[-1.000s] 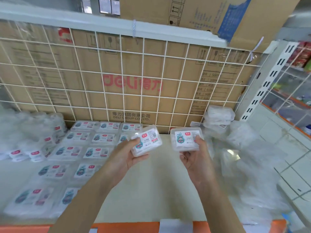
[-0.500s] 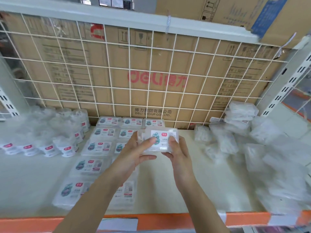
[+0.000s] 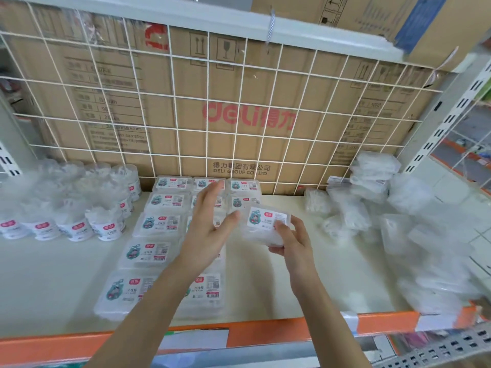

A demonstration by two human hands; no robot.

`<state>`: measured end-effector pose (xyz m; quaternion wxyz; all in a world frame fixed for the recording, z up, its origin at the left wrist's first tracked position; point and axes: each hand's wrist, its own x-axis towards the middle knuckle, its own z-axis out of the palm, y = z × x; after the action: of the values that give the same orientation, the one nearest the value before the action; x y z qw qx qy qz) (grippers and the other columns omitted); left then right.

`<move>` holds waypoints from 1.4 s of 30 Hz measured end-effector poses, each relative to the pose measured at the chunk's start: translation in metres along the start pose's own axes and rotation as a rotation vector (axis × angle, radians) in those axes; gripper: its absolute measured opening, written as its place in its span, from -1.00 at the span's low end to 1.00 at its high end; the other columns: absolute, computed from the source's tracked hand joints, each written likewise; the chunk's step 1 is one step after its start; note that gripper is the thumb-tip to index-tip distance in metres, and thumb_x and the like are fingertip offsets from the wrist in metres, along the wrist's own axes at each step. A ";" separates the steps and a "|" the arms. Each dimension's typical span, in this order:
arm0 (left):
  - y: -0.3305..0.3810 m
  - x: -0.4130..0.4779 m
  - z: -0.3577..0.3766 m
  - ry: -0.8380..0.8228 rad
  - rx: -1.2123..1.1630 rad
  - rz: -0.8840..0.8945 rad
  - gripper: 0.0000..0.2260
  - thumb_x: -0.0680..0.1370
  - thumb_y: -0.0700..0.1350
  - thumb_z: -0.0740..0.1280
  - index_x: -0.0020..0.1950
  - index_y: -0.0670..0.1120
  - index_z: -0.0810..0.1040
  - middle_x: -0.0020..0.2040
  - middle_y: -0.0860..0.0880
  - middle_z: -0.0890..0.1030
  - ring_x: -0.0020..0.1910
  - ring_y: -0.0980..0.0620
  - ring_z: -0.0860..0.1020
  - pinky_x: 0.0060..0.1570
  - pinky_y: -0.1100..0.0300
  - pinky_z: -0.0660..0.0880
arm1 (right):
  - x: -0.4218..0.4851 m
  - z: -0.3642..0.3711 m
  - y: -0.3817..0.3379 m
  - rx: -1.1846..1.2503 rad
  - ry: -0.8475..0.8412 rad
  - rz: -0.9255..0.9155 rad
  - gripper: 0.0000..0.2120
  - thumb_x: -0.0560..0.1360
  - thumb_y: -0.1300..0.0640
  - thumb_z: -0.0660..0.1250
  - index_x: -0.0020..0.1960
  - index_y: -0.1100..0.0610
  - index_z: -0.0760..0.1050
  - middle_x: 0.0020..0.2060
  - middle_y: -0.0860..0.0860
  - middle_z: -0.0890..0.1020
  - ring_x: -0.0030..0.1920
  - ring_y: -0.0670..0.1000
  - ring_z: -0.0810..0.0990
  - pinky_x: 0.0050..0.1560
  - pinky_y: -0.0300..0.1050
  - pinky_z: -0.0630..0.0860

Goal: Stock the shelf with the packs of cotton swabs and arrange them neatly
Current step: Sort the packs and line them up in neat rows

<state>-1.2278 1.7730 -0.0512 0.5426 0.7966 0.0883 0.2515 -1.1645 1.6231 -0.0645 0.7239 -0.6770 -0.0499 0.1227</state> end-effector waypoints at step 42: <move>-0.047 0.018 0.003 -0.426 0.957 -0.040 -0.17 0.28 0.38 -0.38 0.54 0.14 -0.16 0.56 0.07 -0.16 0.51 0.07 -0.26 0.43 0.07 -0.33 | 0.037 0.002 0.060 -0.772 -0.103 -0.521 -0.26 0.28 -0.31 0.25 0.36 0.03 0.30 0.05 0.01 0.40 -0.03 0.05 0.53 -0.14 -0.10 0.52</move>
<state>-1.2045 1.7966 -0.0897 0.1288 0.9870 0.0962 0.0048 -1.1364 1.6376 -0.1270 0.4223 -0.8547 -0.2963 -0.0572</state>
